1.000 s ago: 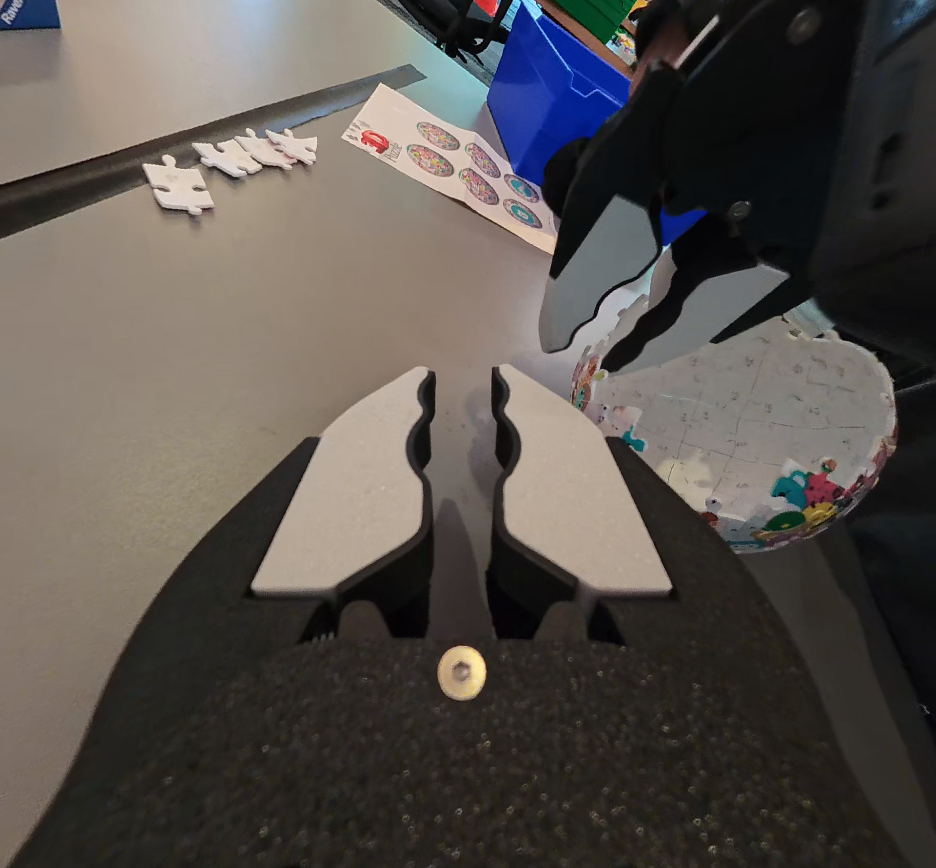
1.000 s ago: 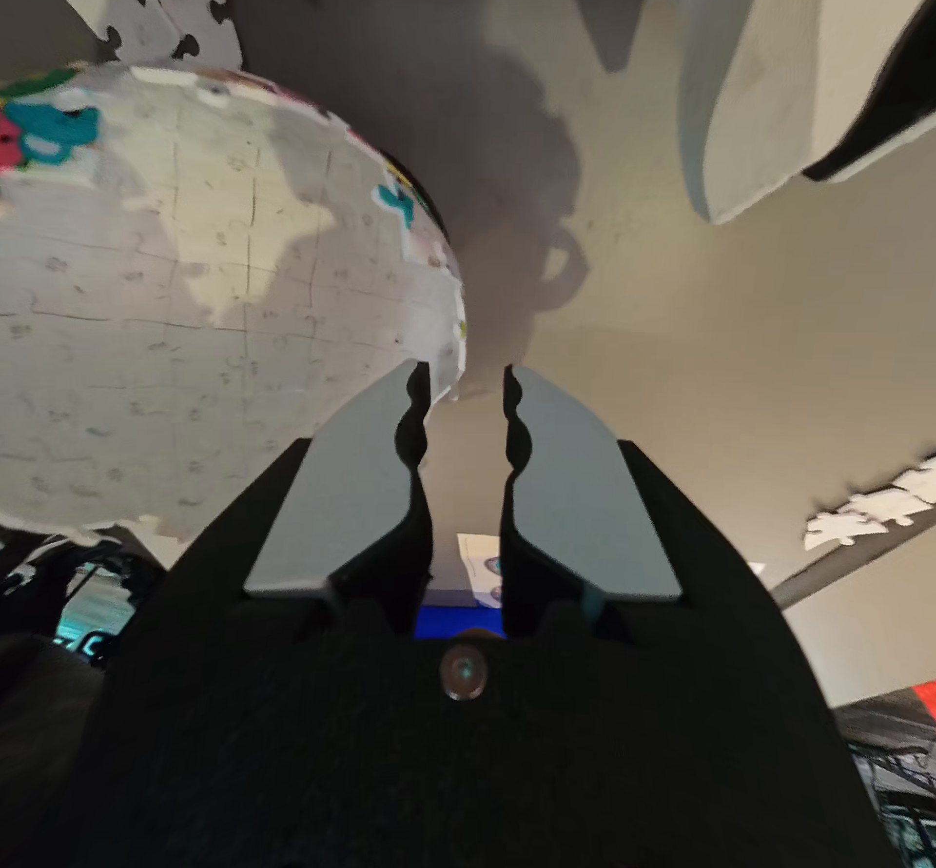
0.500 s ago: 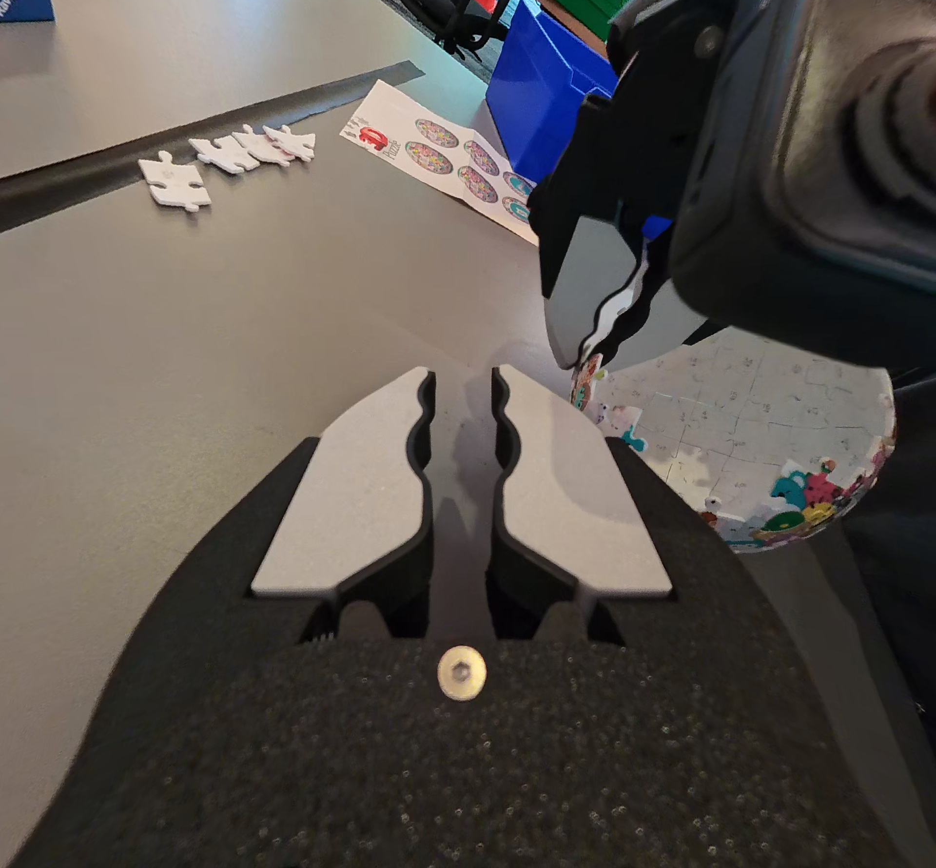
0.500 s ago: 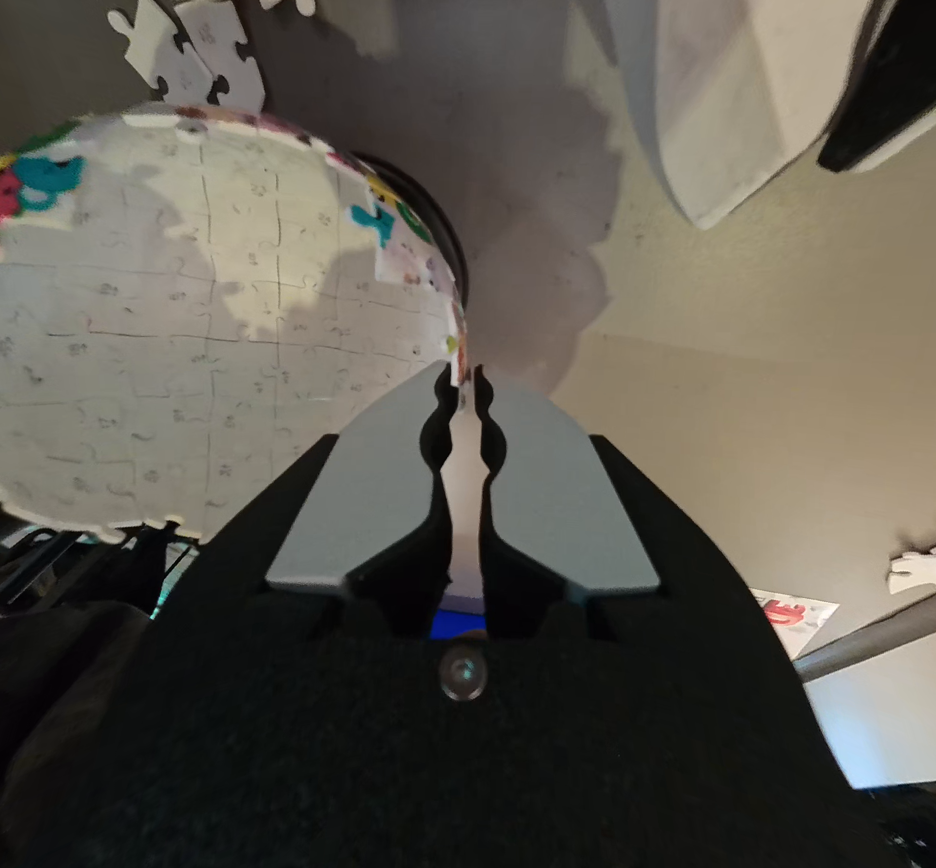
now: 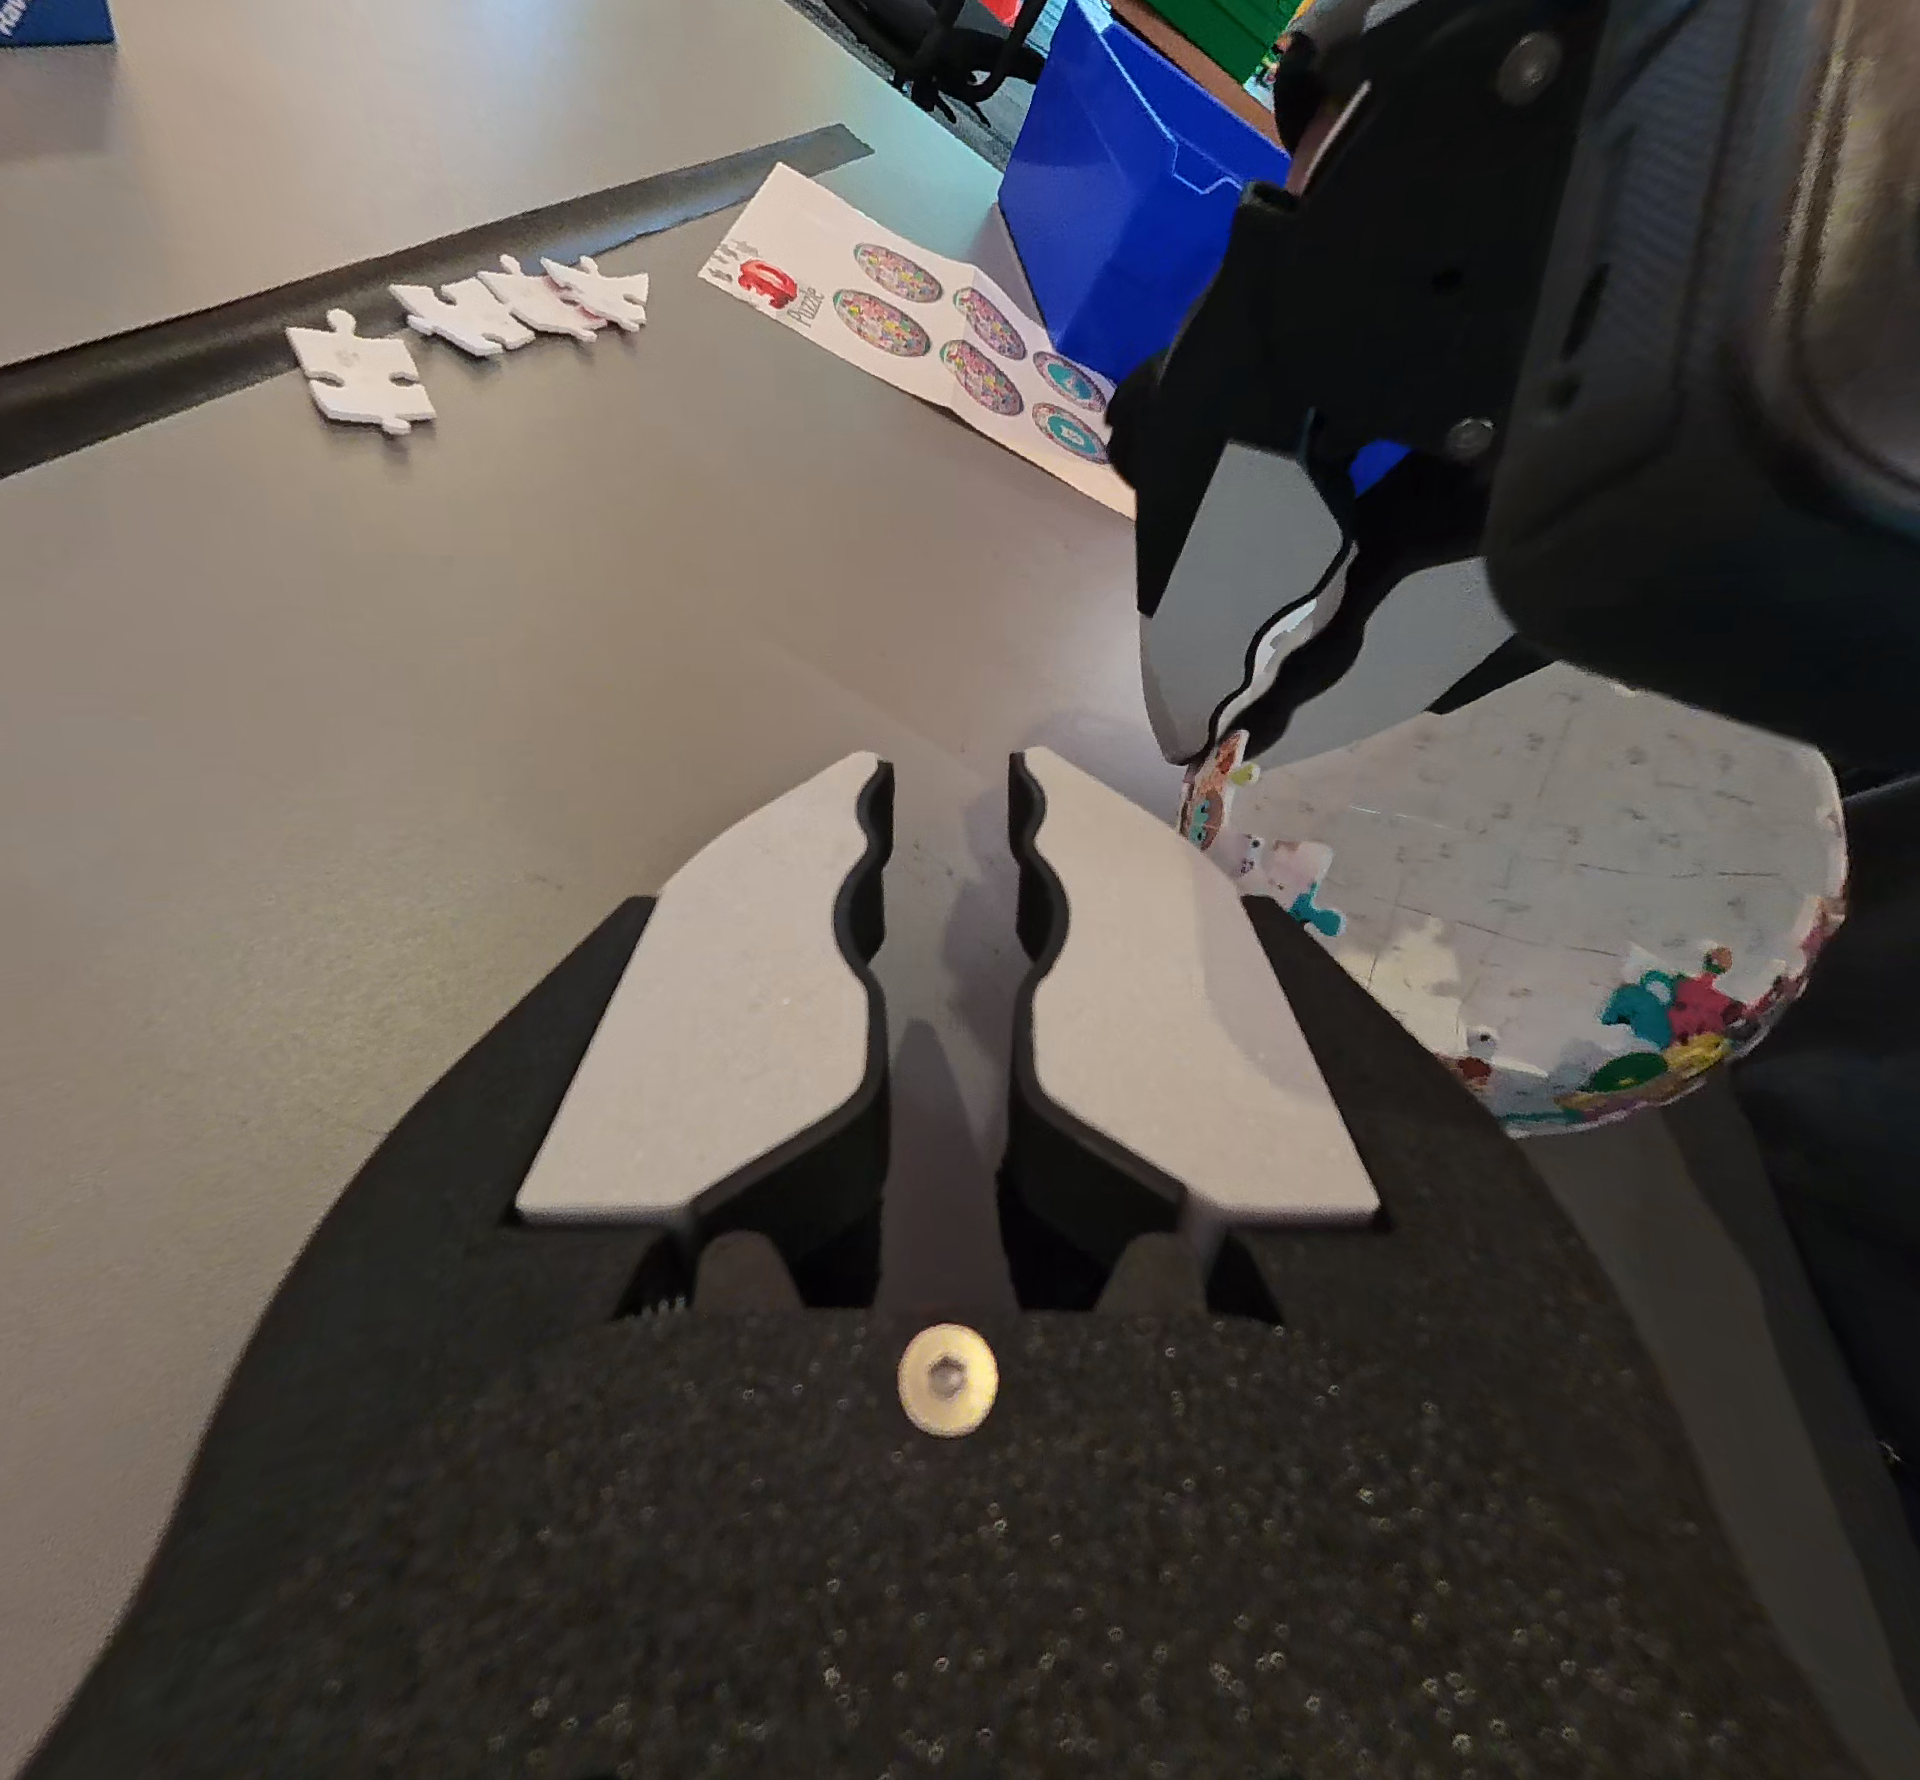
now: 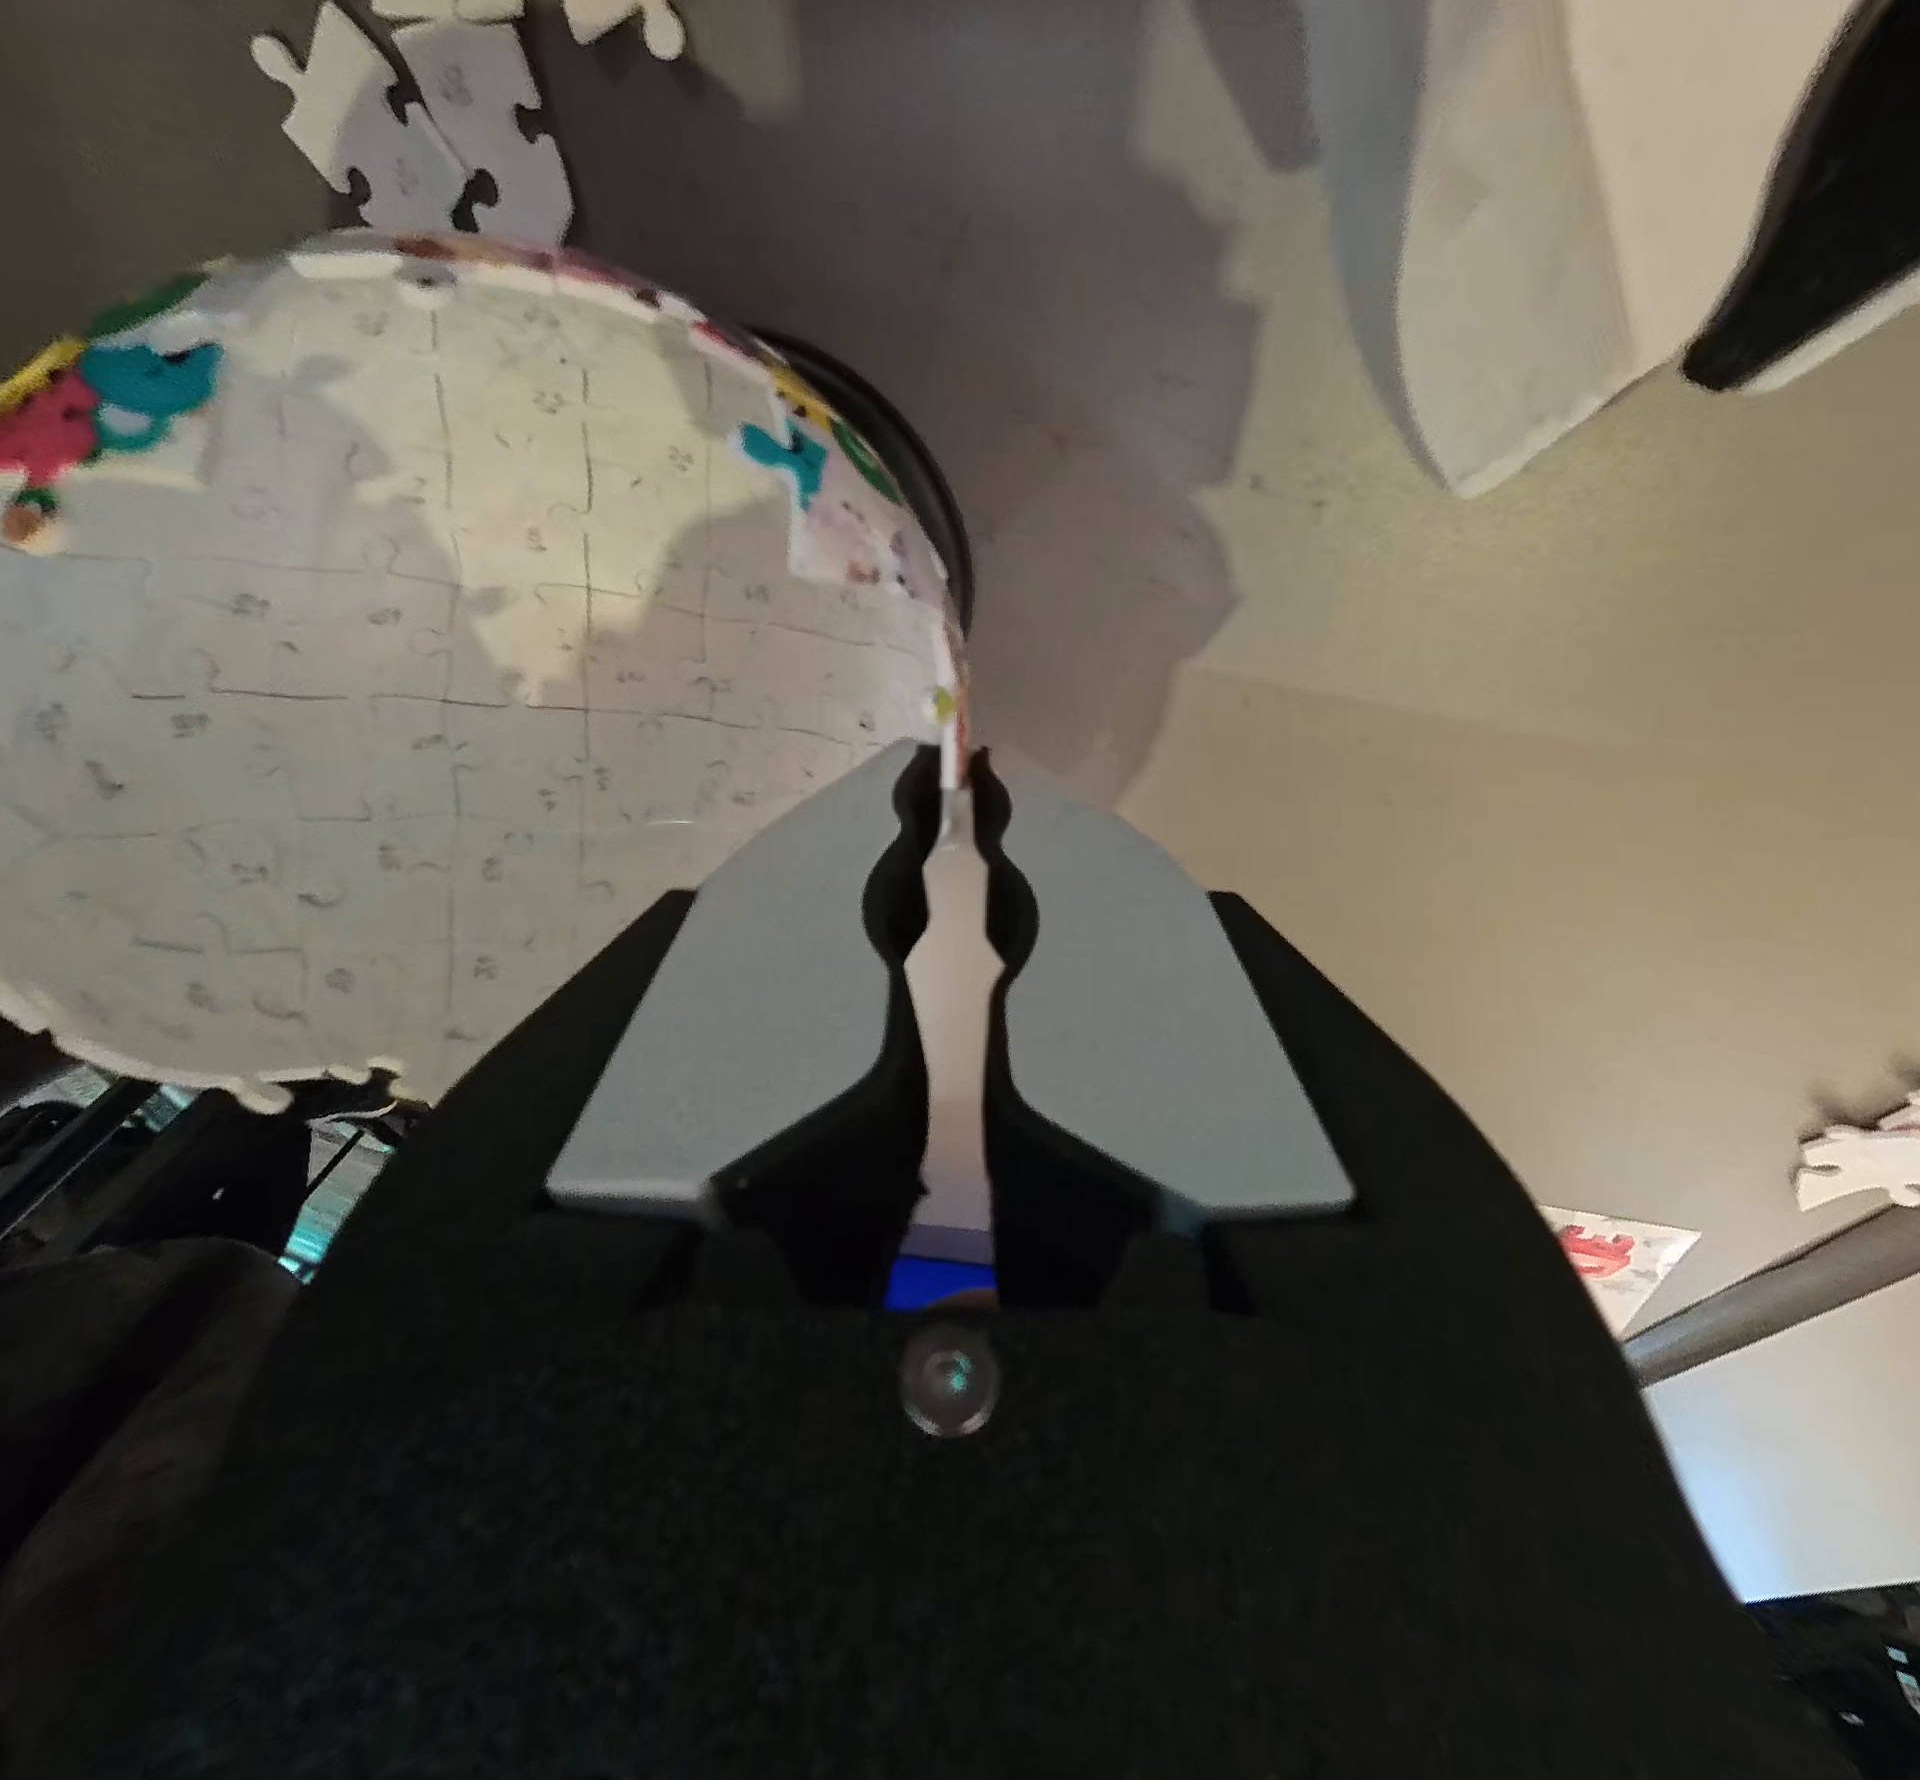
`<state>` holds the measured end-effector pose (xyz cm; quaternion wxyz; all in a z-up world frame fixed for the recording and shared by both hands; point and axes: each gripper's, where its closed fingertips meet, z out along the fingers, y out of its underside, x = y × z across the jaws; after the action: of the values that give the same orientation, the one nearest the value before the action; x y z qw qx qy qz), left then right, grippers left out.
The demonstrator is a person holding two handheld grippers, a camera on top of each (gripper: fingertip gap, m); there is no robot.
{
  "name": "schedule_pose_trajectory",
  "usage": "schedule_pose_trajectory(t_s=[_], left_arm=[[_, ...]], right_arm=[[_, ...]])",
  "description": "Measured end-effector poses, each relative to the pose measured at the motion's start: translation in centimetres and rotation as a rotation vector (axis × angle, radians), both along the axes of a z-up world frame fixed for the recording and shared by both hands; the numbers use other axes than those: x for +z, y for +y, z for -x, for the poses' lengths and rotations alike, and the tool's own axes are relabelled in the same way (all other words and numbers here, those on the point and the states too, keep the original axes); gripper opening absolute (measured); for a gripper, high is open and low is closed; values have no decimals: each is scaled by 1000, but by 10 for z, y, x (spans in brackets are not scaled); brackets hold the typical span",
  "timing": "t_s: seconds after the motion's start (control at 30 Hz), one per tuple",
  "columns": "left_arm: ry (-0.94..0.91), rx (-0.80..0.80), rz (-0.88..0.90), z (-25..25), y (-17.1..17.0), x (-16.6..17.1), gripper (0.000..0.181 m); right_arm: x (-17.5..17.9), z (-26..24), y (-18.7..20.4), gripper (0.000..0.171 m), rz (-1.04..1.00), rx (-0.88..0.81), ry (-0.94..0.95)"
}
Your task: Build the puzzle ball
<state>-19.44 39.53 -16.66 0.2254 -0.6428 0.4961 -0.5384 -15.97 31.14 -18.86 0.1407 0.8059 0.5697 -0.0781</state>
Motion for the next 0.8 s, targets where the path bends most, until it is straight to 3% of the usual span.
schedule_pose_trajectory(t_s=[0.1, 0.47, 0.8], left_arm=[[1, 0, 0, 0, 0, 0, 20], [2, -1, 1, 0, 0, 0, 20], [1, -1, 0, 0, 0, 0, 20]], right_arm=[[-2, -2, -2, 24, 2, 4, -28], [-10, -1, -3, 7, 4, 11, -63], [-8, 1, -4, 6, 0, 34, -52]])
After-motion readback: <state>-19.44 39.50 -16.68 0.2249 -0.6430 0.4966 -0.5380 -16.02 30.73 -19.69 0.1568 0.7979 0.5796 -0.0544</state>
